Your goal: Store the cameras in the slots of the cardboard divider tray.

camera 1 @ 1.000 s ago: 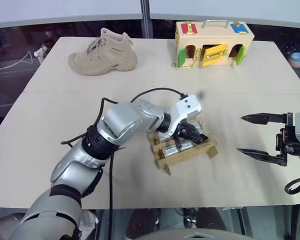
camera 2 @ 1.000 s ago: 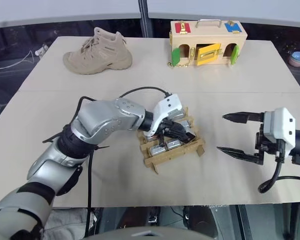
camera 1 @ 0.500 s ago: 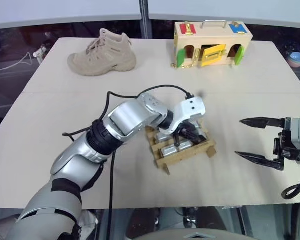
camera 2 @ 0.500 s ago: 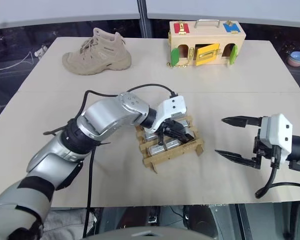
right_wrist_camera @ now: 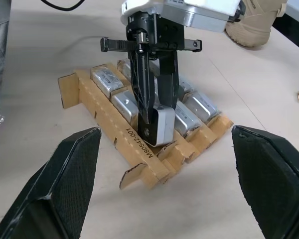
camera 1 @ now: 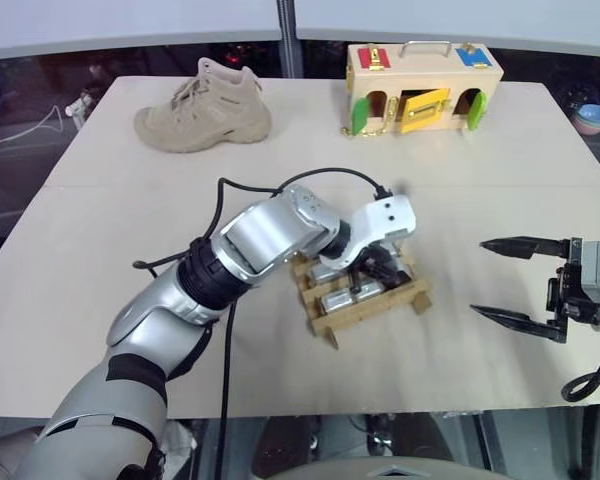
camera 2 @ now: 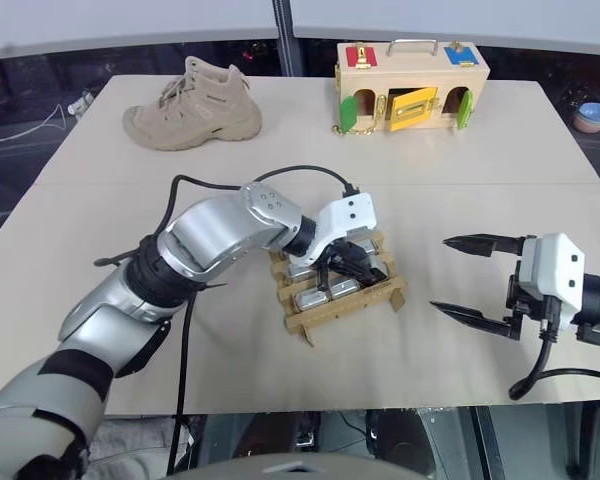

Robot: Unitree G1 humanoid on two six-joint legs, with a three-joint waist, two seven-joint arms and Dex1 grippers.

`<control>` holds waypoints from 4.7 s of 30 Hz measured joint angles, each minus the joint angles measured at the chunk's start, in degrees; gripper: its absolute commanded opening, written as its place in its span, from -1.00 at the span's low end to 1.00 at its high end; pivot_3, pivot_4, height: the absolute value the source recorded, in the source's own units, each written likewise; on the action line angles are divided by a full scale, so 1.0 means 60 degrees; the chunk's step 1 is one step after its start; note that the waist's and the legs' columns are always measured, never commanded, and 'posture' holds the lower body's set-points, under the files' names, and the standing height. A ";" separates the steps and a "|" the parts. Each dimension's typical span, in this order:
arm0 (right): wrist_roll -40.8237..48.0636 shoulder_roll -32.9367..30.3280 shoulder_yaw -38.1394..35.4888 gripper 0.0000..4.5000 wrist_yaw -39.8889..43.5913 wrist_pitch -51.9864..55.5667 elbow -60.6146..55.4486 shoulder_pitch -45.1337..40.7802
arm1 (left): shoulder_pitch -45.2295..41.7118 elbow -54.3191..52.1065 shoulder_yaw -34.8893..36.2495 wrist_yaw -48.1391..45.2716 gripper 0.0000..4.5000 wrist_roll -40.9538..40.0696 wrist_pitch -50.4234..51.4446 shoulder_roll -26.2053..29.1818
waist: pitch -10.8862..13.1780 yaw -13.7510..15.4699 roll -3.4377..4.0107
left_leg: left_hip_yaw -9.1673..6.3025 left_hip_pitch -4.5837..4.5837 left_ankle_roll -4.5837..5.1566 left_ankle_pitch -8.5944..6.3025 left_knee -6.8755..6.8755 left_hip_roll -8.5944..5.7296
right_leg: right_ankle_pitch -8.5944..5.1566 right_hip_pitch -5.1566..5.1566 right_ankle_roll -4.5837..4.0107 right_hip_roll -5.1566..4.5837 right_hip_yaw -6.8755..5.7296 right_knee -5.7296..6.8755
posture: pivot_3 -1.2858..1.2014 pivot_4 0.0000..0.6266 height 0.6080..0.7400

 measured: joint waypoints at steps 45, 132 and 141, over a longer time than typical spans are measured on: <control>-0.0928 0.0537 0.3435 0.87 -0.2100 0.2816 0.0521 -0.2938 | 0.7335 -0.2583 0.8823 -0.1174 0.96 -0.2213 -0.4118 0.0783 | -0.0007 -0.0109 0.0009 | -0.0007 -0.0001 -0.0008 0.0001 -0.0008 0.0004 | 0.0021 -0.0019 -0.0045 -0.0014 0.0006 0.0000 | 0.03 -0.52 1.00; -0.2492 0.1150 0.5359 -0.14 0.0086 0.3743 0.3121 -0.5185 | 1.1273 -0.3363 0.9161 -0.2697 0.98 -0.3516 -0.6874 0.2473 | -0.0006 0.0010 0.0009 | -0.0031 -0.0031 0.0013 -0.0012 -0.0019 -0.0009 | 0.0017 -0.0022 -0.0055 -0.0070 -0.0047 -0.0036 | 0.03 -0.52 1.00; -0.2387 0.1499 0.5365 -0.14 0.0048 0.3963 0.3241 -0.5385 | 1.1483 -0.3397 0.9159 -0.2592 0.98 -0.3536 -0.6902 0.2447 | -0.0005 -0.0007 0.0010 | -0.0031 -0.0030 0.0014 -0.0013 -0.0024 -0.0009 | 0.0017 -0.0023 -0.0056 -0.0071 -0.0047 -0.0038 | 0.03 -0.52 1.00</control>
